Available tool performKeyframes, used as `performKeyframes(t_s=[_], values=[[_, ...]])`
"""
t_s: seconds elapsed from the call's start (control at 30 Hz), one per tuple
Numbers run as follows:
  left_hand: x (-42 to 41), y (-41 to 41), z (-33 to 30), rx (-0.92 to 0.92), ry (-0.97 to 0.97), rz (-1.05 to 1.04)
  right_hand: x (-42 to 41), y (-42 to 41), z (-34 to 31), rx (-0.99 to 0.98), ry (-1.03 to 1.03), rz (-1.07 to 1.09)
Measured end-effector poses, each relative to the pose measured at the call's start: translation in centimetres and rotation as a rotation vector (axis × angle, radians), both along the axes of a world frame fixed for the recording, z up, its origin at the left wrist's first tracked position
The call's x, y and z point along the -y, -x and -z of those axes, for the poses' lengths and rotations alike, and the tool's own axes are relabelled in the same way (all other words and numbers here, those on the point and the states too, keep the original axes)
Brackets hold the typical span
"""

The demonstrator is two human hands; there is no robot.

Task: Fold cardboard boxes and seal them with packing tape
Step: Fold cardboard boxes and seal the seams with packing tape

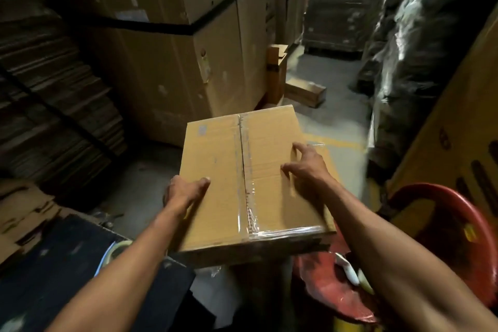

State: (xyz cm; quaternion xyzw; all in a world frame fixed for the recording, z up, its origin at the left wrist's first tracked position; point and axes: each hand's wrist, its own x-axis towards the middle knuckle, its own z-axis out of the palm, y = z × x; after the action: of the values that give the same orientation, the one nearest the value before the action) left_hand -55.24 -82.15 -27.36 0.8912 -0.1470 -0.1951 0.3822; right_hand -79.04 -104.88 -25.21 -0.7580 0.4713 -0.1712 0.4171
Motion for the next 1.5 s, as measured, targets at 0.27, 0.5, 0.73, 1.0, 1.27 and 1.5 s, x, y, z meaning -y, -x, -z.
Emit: performKeyframes(t_s=[0.27,0.5,0.73,1.0,1.27,1.5], values=[[8.1,-7.7,4.5,0.03,-0.114,-0.105,10.7,-11.4,4.0,-0.12,-0.049,-0.06],[15.5,-17.7,8.3,0.039,-0.111,-0.122,20.2,-24.9,8.3,-0.187,-0.039,-0.144],[18.8,-19.8,17.2,-0.1,-0.451,0.226,22.0,-30.4,17.1,-0.65,0.005,-0.534],[17.8,-17.9,18.4,-0.124,-0.467,0.202,19.8,-28.6,17.9,-0.773,0.055,-0.671],[12.4,-16.3,10.9,-0.145,-0.267,-0.035,14.7,-34.3,15.7,-0.587,0.223,-0.789],[-1.7,-16.4,4.0,-0.062,-0.132,-0.389,-0.4,-40.7,10.5,-0.33,0.203,-1.195]])
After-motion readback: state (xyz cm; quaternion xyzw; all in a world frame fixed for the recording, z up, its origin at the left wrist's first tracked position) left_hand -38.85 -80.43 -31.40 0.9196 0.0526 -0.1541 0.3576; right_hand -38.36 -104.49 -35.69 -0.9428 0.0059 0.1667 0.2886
